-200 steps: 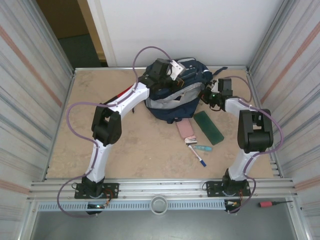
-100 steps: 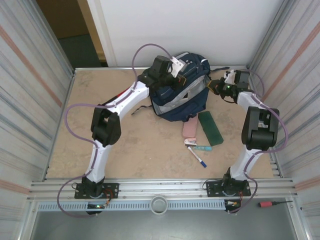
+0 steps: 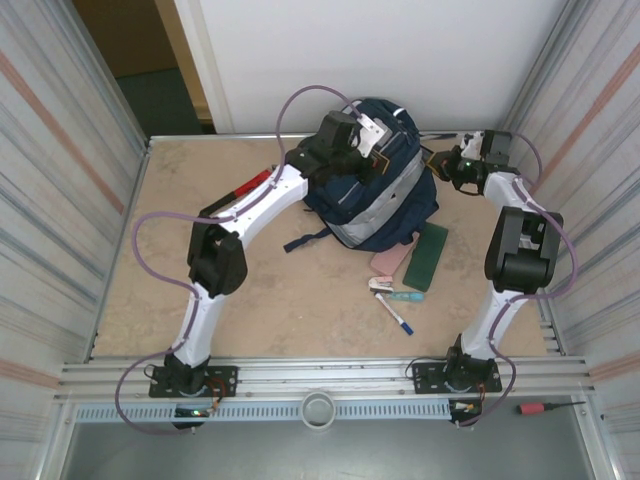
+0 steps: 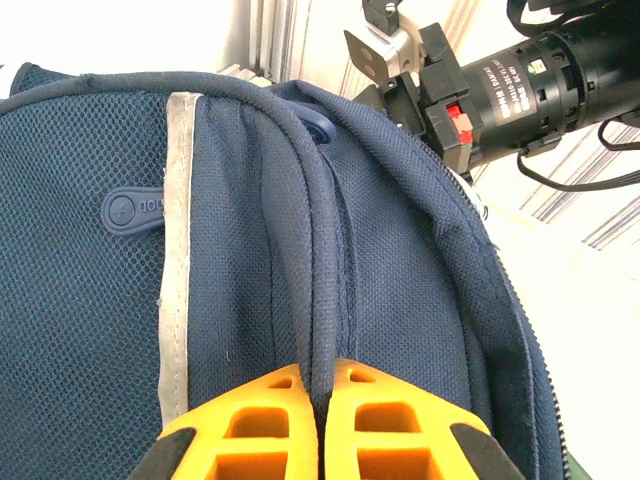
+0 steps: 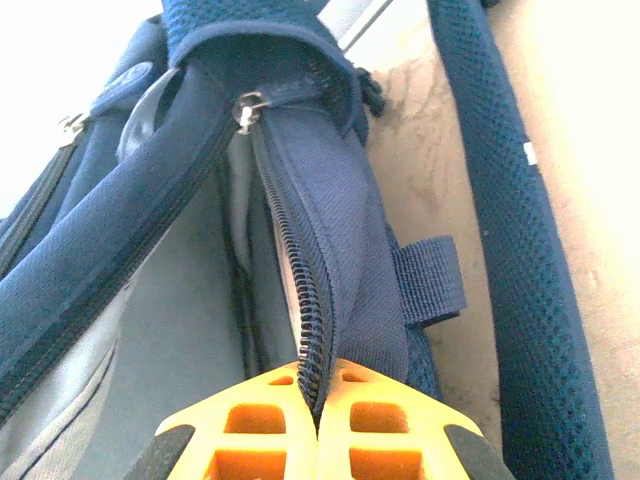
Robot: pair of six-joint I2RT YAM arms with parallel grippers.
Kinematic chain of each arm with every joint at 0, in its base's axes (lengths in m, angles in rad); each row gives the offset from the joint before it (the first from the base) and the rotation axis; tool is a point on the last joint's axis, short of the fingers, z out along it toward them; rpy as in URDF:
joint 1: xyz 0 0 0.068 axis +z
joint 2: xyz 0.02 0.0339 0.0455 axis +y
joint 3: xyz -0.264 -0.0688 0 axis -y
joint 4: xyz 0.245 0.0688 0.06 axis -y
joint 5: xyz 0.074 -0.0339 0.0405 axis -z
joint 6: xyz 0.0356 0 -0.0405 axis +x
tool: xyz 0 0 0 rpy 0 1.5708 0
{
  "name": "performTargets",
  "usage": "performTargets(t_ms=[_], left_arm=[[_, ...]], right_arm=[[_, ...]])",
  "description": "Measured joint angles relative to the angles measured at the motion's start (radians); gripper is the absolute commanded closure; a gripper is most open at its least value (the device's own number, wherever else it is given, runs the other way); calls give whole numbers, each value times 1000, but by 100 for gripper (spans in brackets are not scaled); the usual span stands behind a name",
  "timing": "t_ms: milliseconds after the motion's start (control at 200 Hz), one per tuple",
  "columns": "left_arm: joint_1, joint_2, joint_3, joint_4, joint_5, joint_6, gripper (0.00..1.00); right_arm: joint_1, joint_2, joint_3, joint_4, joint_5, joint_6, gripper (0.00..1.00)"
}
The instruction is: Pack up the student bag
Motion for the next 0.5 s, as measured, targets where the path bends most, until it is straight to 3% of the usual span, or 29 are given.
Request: performTargets(t_ms=[266,501], left_arm=[[0,-2,0,-13,-14,0,100],[1,-90,-91,-19,-92,-7,100]], right_arm=[[14,63,66,-49,19,-24,100],[83,122,164,-76,34,-37,100]])
